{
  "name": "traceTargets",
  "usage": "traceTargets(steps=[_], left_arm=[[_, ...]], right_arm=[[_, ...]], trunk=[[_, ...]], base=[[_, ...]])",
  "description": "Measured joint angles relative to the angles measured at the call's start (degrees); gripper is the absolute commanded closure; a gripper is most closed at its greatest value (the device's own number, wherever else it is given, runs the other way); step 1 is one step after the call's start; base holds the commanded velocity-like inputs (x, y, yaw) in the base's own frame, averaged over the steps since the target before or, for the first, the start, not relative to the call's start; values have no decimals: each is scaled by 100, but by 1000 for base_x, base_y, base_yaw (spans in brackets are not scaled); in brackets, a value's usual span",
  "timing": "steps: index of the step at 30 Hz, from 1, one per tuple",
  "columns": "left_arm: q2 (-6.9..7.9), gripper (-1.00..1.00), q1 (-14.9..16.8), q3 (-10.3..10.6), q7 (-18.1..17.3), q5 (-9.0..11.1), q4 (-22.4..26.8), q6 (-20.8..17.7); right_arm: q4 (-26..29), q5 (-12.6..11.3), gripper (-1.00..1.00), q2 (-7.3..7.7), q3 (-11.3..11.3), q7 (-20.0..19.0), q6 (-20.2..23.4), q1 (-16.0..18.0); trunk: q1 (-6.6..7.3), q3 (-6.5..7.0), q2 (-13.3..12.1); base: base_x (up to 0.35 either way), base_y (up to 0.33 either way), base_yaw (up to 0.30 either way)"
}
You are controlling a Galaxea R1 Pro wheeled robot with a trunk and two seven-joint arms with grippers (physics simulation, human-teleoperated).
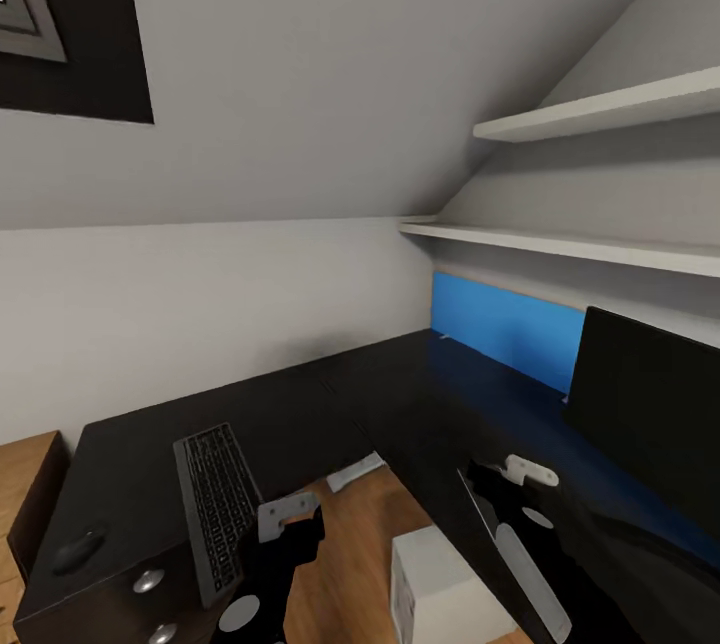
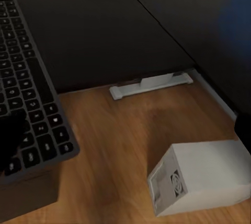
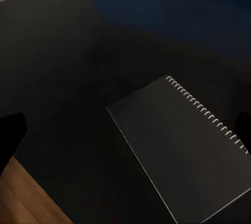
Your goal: In the bedroom, organize the workspace by keeping the computer under the desk, ensuring the monitor is on the desk, placing the keyboard on the desk next to the monitor, placing the mouse on the desk next to the keyboard, moving the folder from the swivel chair onto the desk next to the mouse, stacking the notebook on top of the folder with the pen on top of the notebook, and positioning the swivel chair next to the desk.
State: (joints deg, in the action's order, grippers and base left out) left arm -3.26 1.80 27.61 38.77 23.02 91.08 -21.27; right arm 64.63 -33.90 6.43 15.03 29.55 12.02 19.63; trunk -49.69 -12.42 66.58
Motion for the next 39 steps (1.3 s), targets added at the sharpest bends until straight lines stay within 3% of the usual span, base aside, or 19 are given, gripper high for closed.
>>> traceTargets(steps=[7,19,28,32,34,39], left_arm=[[0,-100,0,0,0,1,2,-3],[0,-100,3,25,-8,1,2,-6],[-4,-100,2,45,-9,1,31,3],[-4,-100,0,174,-5,2,60,8],[-1,-100,-2,361,5,4,86,11],[0,-100,-1,424,8,2,93,11]], right_arm=[[-71,167,-100,-1,2,-111,-41,0],[-612,187,-100,-6,-6,-147,-380,18],[-1353,329,-100,-1,-25,-605,-622,163],[-1663,453,-100,-1,-29,-694,-771,289],[-2154,569,-100,-2,-37,-740,-1015,505],[-2557,621,-100,-1,-45,-753,-1177,699]], trunk=[[0,0,-1],[-2,0,-1],[-3,0,-1],[-3,0,-1],[-3,0,-1],[-68,-53,118]], base=[[187,0,0],[162,0,0],[9,0,0],[1,0,0],[0,0,0],[0,0,0]])
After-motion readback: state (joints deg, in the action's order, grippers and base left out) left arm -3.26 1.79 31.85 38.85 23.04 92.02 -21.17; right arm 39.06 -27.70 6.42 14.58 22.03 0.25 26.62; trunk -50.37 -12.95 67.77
